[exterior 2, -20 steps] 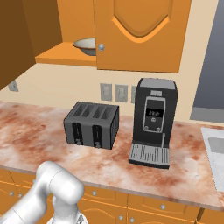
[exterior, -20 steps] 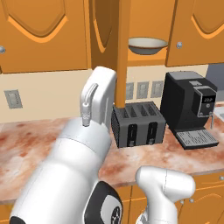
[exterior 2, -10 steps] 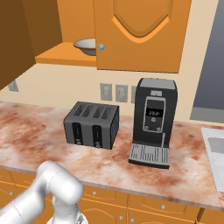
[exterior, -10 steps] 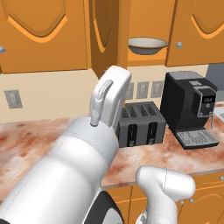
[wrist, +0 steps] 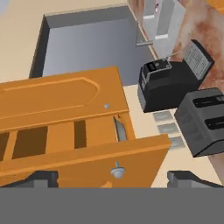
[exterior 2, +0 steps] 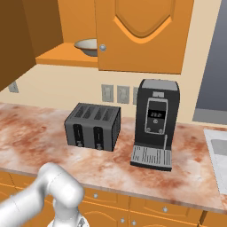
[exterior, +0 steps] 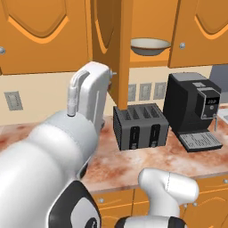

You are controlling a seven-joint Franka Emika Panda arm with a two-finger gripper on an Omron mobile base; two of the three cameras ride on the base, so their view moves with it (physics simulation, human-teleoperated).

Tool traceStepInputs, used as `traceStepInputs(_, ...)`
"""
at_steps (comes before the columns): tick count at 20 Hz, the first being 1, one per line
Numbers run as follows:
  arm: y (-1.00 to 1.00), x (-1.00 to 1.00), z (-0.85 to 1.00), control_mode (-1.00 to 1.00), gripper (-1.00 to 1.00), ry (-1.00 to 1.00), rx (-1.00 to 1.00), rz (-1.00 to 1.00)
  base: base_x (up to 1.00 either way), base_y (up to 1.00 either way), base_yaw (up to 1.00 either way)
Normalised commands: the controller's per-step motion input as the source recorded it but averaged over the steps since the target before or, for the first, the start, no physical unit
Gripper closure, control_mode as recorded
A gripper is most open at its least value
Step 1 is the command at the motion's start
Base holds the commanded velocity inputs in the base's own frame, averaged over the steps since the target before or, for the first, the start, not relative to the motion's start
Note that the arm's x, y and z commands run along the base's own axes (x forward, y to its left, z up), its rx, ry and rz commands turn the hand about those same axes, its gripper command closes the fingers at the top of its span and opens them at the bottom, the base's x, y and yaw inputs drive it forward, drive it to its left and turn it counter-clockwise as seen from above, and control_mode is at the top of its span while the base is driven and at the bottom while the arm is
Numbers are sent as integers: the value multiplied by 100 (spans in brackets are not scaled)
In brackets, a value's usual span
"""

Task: Pick the mug and place it in the sink. Pick the bowl and place it in the open cabinet and then close the cabinet.

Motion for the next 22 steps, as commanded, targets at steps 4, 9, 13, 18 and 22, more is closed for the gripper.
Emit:
traceStepInputs(4,48,2,38,-100,-100,6,-38,1,0,0,0)
traceStepInputs(9,0,-1,12,-100,-100,45,-59,0,0,0,0)
traceStepInputs(13,-4,0,-2,-100,-100,61,-63,0,0,0,0)
traceStepInputs(18,-18,1,-31,-100,-100,66,-61,-1,0,0,0)
traceStepInputs(22,-29,10,-2,-100,-100,49,-53,-7,0,0,0)
